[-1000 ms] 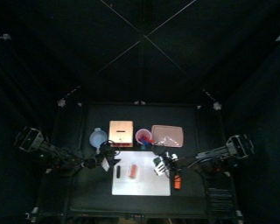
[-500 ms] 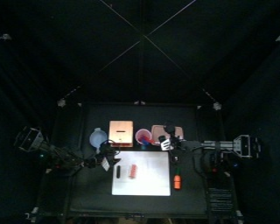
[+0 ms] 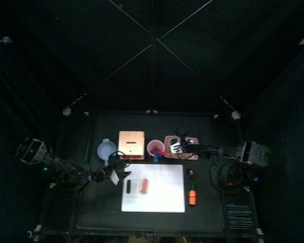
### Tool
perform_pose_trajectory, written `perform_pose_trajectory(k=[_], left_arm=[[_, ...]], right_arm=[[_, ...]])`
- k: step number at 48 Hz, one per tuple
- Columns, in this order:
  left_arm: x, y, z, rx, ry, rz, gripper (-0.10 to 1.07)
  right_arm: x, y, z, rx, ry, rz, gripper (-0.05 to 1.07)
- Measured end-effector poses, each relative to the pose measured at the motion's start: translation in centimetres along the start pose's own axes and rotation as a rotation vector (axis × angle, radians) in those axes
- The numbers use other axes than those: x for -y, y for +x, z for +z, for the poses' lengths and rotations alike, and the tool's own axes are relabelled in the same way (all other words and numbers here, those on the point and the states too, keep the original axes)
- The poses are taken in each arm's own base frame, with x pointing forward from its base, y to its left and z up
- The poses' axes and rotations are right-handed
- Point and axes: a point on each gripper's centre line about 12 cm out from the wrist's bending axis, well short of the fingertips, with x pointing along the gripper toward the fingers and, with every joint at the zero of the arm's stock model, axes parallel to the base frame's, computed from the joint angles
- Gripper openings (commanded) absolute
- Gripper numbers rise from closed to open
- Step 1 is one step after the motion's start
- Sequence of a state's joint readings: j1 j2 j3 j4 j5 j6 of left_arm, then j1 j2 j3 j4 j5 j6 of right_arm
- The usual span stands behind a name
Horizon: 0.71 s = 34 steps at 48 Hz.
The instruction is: Put sushi roll on plate
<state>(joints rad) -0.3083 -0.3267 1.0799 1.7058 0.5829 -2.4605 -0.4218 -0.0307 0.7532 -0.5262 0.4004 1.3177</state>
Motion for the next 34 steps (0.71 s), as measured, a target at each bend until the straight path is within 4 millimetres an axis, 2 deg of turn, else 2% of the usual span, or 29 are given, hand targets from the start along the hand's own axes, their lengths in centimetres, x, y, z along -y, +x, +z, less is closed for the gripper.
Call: perform_pose_trajectory(k=[6,12,23,34], left_arm=[[0.0,-0.1,0.2,0.005,-0.004,-0.004,0.91],[0.0,-0.2,0.2,0.008,-0.005,-0.007,0.91],[-0.1,-0.2,0.3,0.009,-0.007,-0.005,0.91],[-0.1,-0.2,0.3,0.01,-0.011,-0.003,0.91]], right_arm=[[-0.1,0.2,0.0,-0.002,-0.004,-0.004,0.92],[-0.1,0.2,0.0,0.0,-0.008,-0.004,1.01],[0.3,0.0,0.1,-0.001,-0.012,-0.034,1.03],[0.0,-1.6,0.6,0.027,-0.007,-0.017,1.03]])
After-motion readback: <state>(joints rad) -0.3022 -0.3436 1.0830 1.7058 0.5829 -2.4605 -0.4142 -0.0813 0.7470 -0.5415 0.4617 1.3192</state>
